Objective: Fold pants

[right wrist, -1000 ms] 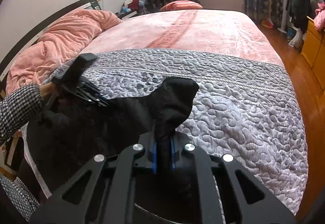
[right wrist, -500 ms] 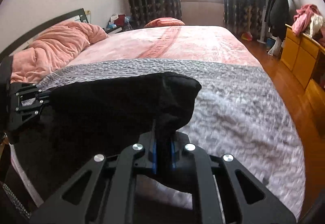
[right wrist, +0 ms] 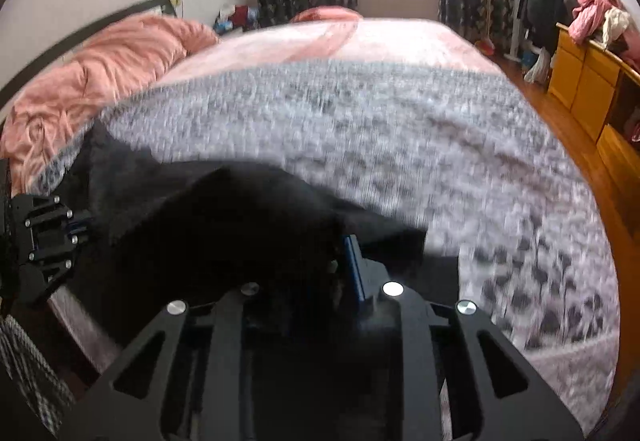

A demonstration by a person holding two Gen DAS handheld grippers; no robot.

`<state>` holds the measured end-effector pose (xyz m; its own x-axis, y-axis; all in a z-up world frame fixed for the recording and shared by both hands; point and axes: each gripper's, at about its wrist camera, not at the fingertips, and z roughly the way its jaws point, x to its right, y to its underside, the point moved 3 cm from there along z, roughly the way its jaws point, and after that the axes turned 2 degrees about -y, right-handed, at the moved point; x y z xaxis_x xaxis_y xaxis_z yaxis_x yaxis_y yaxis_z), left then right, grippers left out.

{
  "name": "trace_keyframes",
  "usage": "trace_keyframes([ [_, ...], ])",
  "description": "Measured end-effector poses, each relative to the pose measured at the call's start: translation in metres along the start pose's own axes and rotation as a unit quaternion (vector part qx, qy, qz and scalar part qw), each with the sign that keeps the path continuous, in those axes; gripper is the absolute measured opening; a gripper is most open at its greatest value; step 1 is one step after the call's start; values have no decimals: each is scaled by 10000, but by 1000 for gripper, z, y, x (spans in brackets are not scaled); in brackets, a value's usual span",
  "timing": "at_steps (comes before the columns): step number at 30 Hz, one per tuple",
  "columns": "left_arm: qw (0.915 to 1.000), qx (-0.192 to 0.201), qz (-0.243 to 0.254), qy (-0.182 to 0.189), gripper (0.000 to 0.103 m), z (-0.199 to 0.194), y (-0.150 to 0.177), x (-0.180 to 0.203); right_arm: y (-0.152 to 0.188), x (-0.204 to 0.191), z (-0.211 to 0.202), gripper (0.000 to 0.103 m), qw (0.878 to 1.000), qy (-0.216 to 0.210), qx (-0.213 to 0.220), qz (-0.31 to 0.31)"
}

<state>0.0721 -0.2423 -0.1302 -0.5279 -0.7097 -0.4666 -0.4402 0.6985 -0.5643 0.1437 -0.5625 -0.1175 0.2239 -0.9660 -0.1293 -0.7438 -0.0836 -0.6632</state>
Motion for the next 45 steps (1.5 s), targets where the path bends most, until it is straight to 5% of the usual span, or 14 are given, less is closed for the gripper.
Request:
trace_keyframes([
  [5,9998,-204,-67,-42,7,4,20,15,49,1,7,29,9978,162,-620,186],
  [8,9991,-368,130,-179,8,15,29,32,73,14,8,50,9943,228,-931,467],
  [12,9985,-495,-36,-235,9,27,29,35,86,35,-15,49,9899,66,-846,1138],
  [14,9983,-533,-117,-210,9,31,27,31,85,47,-27,60,9837,-249,-649,1661],
  [15,9982,-544,-127,-206,9,32,26,31,84,52,-30,68,9783,-433,-575,1942],
  [19,9981,-565,-96,-215,10,36,24,31,83,68,-17,75,9450,-1188,-483,3009],
  [22,9980,-581,-22,-249,10,36,23,34,84,68,8,75,9308,-1321,-712,3332],
  [28,9979,-609,13,-231,11,34,27,41,97,78,0,82,8883,-1845,-191,4202],
  [33,9977,-618,137,-253,12,37,26,44,93,74,-12,82,8833,-1954,13,4261],
  [40,9953,-852,-454,3,15,43,19,34,82,49,21,82,8839,-2120,-408,4149],
  [45,9891,-1024,-1025,281,15,50,14,22,78,50,-10,83,9123,-1414,-257,3834],
])
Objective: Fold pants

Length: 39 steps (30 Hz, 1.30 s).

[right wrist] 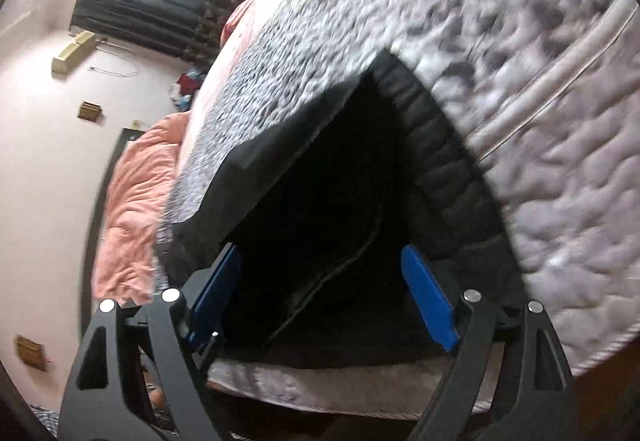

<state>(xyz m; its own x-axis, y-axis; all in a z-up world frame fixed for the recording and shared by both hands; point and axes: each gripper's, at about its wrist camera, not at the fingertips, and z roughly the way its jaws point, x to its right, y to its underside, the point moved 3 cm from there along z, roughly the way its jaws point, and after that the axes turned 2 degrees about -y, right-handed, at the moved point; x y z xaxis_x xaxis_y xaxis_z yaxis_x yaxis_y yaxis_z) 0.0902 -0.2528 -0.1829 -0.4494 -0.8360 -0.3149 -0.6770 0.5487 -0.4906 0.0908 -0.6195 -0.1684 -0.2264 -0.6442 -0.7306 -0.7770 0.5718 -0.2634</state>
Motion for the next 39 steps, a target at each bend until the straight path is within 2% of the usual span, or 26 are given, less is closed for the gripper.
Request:
trace_keyframes([
  [2,10000,-19,-60,34,15,1,-2,0,-1,-8,-13,84,9998,38,152,-133],
  [4,10000,-20,-89,34,16,2,-3,0,-3,-16,-26,92,9994,-101,273,-211],
  [6,9999,-21,-135,19,16,3,-4,0,-4,-22,-27,92,9992,-229,177,-279],
  [8,9998,-39,-180,13,16,4,-5,1,-2,-16,-16,92,9996,10,-19,-271],
  [11,9998,-71,-207,13,16,3,-6,2,6,0,16,92,9964,672,-504,-127],
  [13,9997,-89,-226,12,16,3,-7,-1,17,1,31,91,9958,643,-633,-176],
  [14,9997,-93,-228,6,16,4,-6,-2,20,-3,36,84,9955,652,-636,-278],
  [15,9997,-103,-227,-11,16,4,-7,-1,24,-8,41,41,9945,684,-662,-428],
  [16,9997,-110,-234,-20,16,4,-7,-2,26,-13,48,22,9929,687,-797,-549],
  [18,9994,-128,-329,17,17,2,-8,-4,26,-15,51,10,9914,800,-842,-607],
  [19,9990,-97,-432,78,17,-2,-10,-6,20,-23,46,9,9893,912,-790,-821],
  [24,9977,504,-447,-8,18,-41,-17,10,-3,-46,9,7,9851,1111,-134,-1304],
  [27,9981,438,-411,163,18,-40,-17,25,-7,-35,22,8,9711,1910,-329,-1390],
  [29,9993,253,-241,142,18,-26,-13,37,-3,-15,49,13,9623,2320,-722,-1219],
  [30,9996,204,-183,100,18,-21,-10,41,-3,-10,53,16,9624,2341,-747,-1161],
  [32,9997,236,-101,51,19,-15,-7,43,-2,-12,49,28,9594,2470,-664,-1187],
  [33,9996,252,-95,57,19,-15,-7,43,-4,-20,37,42,9513,2781,-424,-1262],
  [34,9996,245,-133,90,19,-15,-8,41,-4,-23,28,46,9441,3004,-212,-1339],
  [35,9995,220,-193,138,19,-13,-9,39,-4,-30,18,46,9356,3216,2,-1454],
  [36,9993,197,-261,189,19,-12,-9,37,-3,-37,8,46,9328,3246,128,-1560],
  [39,9987,180,-377,306,19,-9,-10,33,10,-69,2,46,9562,2384,93,-1696],
])
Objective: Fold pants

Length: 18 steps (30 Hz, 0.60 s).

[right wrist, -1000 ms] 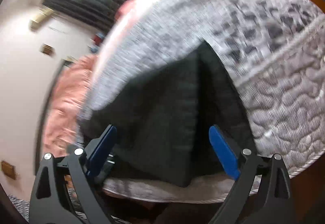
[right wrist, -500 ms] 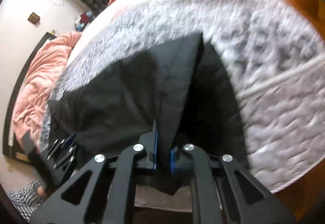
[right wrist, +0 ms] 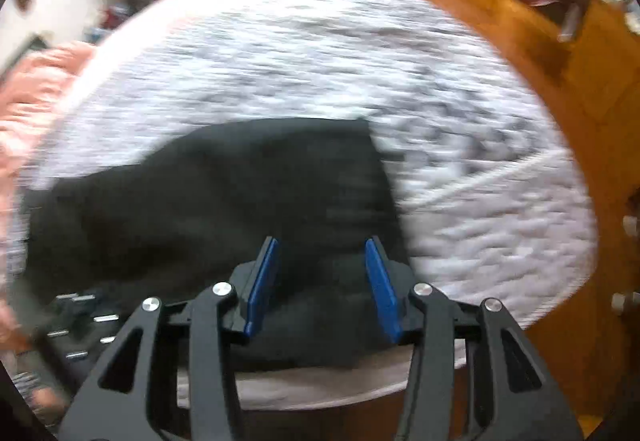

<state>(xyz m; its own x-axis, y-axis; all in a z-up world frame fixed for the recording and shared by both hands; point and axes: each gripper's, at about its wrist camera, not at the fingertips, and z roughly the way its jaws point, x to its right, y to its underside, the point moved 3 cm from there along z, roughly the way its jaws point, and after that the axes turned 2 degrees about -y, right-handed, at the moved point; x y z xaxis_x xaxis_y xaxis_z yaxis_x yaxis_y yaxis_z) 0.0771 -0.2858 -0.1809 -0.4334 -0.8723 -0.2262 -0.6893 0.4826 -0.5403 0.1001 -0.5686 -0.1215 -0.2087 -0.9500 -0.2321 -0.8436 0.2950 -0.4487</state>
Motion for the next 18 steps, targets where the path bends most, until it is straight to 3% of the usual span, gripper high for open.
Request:
trace_keyframes([
  [4,10000,29,-3,19,19,0,1,-1,14,-77,28,42,9902,-1203,-592,-381],
  [8,9996,-8,-156,252,23,-4,7,-17,37,-86,87,43,9870,-663,-1417,-370],
  [11,9981,-102,-146,590,28,-16,8,-25,40,-72,106,41,9851,-741,-1552,-42],
  [12,9974,-132,-144,697,35,-25,9,-31,38,-71,107,41,9847,-750,-1574,12],
  [13,9971,-148,-213,712,51,-32,10,-39,37,-70,106,41,9843,-731,-1606,63],
  [15,9936,-139,-718,859,61,-49,13,-72,36,-68,107,41,9840,-714,-1631,68],
  [18,9823,-428,-1600,876,62,-49,21,-131,35,-78,109,41,9854,-531,-1611,-132],
])
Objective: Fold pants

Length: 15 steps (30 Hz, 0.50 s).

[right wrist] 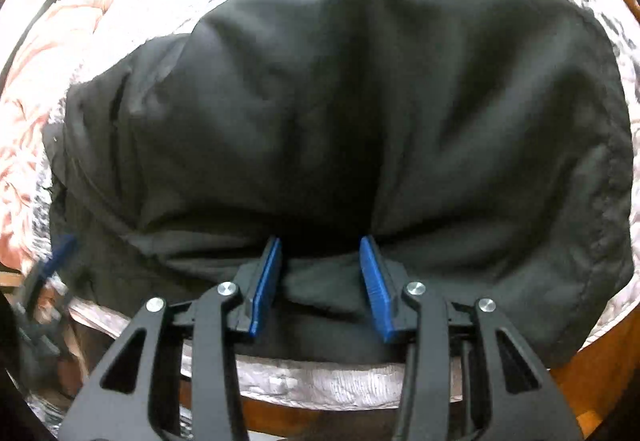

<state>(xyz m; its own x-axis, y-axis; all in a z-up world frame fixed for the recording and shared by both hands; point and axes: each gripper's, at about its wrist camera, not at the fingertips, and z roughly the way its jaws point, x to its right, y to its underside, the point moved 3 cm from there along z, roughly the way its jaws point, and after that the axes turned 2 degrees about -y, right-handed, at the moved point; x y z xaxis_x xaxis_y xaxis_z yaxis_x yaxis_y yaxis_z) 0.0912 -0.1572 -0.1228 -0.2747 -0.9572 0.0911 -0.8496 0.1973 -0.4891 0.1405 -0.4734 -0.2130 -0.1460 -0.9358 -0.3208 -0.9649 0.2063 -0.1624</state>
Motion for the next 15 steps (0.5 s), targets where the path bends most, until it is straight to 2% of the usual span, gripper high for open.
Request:
trace_keyframes([
  [3,9944,-312,-1005,67,60,10,-12,-60,2,-4,5,42,9999,143,14,-66],
  [4,9883,-435,-1444,217,60,17,-16,-82,1,-3,5,42,9999,128,13,-15],
  [6,9785,-578,-1933,424,59,28,-21,-105,0,-12,8,42,9999,111,12,34],
  [8,9689,-607,-2285,725,59,35,-29,-119,-1,-11,8,42,9999,102,14,29],
  [10,9631,-452,-2541,768,59,34,-41,-129,-3,-12,10,42,9999,97,6,26],
  [11,9612,-483,-2595,806,61,37,-45,-131,-2,-12,11,42,10000,89,0,37],
  [13,9554,-785,-2729,814,60,50,-50,-135,1,-12,10,42,9999,89,-14,43],
  [14,9503,-806,-2862,922,60,55,-51,-138,2,-12,10,42,9999,89,-18,44],
  [15,9442,-838,-3017,1023,48,59,-48,-140,2,-12,10,42,10000,80,-16,49],
])
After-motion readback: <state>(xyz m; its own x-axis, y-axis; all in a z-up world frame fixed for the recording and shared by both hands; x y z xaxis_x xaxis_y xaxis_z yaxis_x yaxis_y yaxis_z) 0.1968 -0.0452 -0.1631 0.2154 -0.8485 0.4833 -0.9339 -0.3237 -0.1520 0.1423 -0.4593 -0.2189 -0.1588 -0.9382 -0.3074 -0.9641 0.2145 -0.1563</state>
